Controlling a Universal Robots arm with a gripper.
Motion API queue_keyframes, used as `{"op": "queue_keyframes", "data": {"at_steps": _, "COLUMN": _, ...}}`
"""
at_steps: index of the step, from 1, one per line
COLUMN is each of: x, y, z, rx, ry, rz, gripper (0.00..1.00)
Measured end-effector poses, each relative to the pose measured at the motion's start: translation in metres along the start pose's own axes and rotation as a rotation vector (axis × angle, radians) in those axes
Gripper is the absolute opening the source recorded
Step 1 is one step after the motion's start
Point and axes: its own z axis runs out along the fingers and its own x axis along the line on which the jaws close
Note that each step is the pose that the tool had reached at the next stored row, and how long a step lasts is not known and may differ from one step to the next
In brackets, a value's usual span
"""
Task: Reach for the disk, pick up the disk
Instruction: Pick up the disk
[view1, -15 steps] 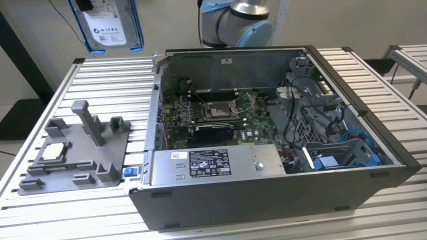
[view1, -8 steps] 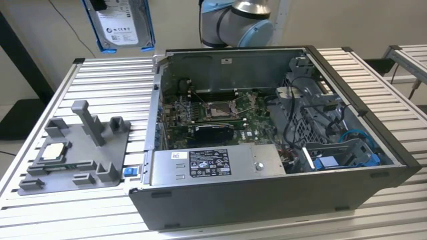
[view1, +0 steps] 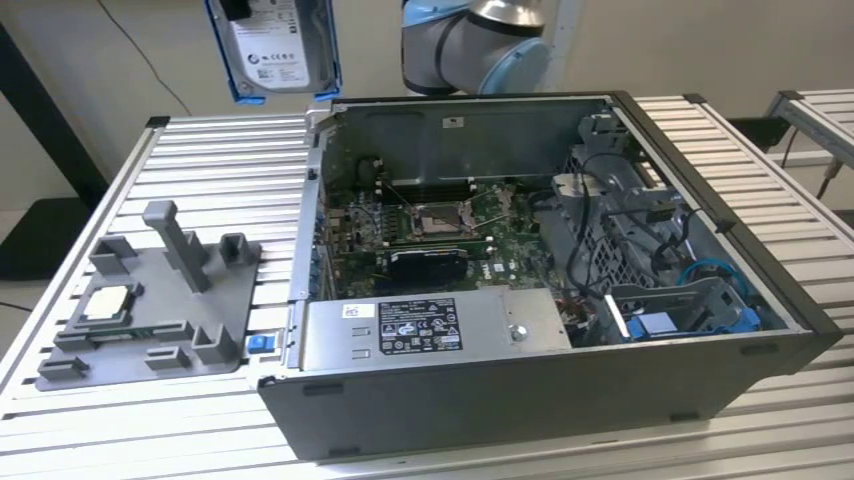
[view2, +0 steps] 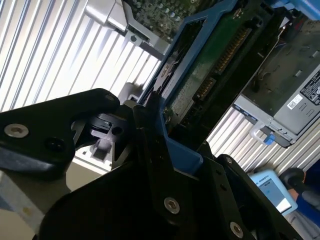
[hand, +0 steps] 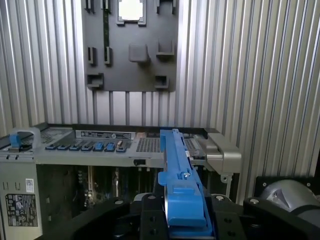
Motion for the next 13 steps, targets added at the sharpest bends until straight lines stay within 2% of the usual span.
{"op": "queue_keyframes", "data": {"at_steps": 11, "x": 0.0004, "y": -0.0295, "z": 0.0041, "rx": 0.0001, "ry": -0.0001, "rz": 0.000, "gripper": 0.00}}
{"op": "queue_keyframes", "data": {"at_steps": 13, "x": 0.0004, "y": -0.0322, "z": 0.0044, "rx": 0.0000, "ry": 0.0000, "rz": 0.000, "gripper": 0.00}}
